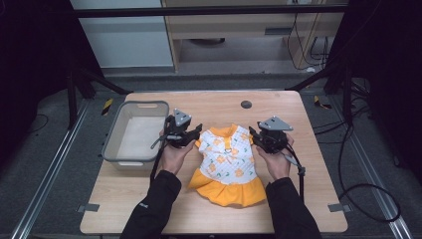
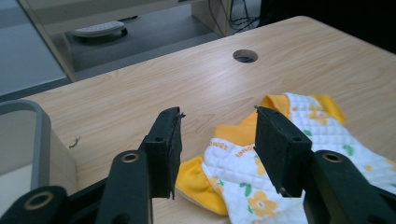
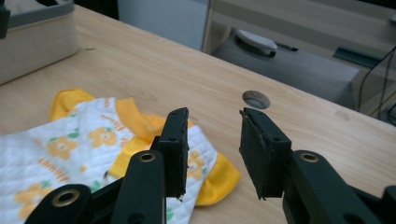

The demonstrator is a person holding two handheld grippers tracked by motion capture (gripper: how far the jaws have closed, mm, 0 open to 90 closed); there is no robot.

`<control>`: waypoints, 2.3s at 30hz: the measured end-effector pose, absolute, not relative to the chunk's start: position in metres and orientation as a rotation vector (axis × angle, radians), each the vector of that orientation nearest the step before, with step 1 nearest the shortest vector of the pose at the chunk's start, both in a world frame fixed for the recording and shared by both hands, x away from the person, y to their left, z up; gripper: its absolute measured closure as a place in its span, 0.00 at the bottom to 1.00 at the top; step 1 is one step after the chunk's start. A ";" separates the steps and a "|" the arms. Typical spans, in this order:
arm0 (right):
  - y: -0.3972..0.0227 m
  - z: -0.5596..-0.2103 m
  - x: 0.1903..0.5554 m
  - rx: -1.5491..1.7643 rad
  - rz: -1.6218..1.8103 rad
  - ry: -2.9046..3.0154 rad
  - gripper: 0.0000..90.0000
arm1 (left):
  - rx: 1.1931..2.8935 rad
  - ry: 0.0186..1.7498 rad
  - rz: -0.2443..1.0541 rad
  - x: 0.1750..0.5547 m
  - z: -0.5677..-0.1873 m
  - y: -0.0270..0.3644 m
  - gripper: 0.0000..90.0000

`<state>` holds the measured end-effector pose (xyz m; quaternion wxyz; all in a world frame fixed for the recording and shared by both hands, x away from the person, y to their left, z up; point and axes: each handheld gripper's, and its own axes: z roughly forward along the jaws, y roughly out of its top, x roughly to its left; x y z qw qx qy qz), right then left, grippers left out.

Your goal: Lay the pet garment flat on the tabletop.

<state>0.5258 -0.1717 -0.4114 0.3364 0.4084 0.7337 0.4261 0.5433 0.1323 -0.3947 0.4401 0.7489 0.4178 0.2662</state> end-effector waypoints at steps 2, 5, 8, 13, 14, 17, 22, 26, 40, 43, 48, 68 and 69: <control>-0.174 -0.410 0.518 1.061 1.130 1.939 0.66 | 1.860 1.018 0.645 0.534 -0.390 0.140 0.54; -0.176 -0.409 0.504 1.039 1.138 1.982 0.63 | 1.881 0.986 0.621 0.517 -0.386 0.150 0.53; -0.178 -0.411 0.488 1.035 1.153 2.030 0.63 | 1.922 0.956 0.591 0.497 -0.388 0.156 0.53; -0.180 -0.417 0.461 1.059 1.195 2.122 0.61 | 2.010 0.899 0.570 0.464 -0.404 0.163 0.52; -0.180 -0.419 0.456 1.059 1.193 2.136 0.61 | 2.035 0.892 0.572 0.459 -0.408 0.163 0.52; -0.184 -0.427 0.443 1.073 1.189 2.163 0.60 | 2.075 0.878 0.571 0.445 -0.421 0.165 0.52; -0.194 -0.448 0.426 1.123 1.164 2.203 0.58 | 2.108 0.880 0.520 0.432 -0.441 0.166 0.52; -0.199 -0.463 0.418 1.150 1.131 2.237 0.58 | 2.139 0.881 0.507 0.429 -0.453 0.164 0.53; -0.198 -0.492 0.414 1.225 1.030 2.351 0.68 | 2.209 0.902 0.407 0.428 -0.472 0.155 0.70; -0.196 -0.493 0.413 1.240 1.013 2.355 0.80 | 2.219 0.891 0.375 0.428 -0.471 0.155 0.84; -0.198 -0.491 0.415 1.290 1.028 2.394 0.97 | 2.197 0.875 0.338 0.425 -0.464 0.156 0.95; -0.210 -0.485 0.418 1.245 0.955 2.373 0.91 | 2.299 0.993 0.206 0.419 -0.475 0.158 0.89; -0.209 -0.485 0.417 1.235 0.952 2.365 0.90 | 2.292 0.990 0.228 0.417 -0.475 0.157 0.85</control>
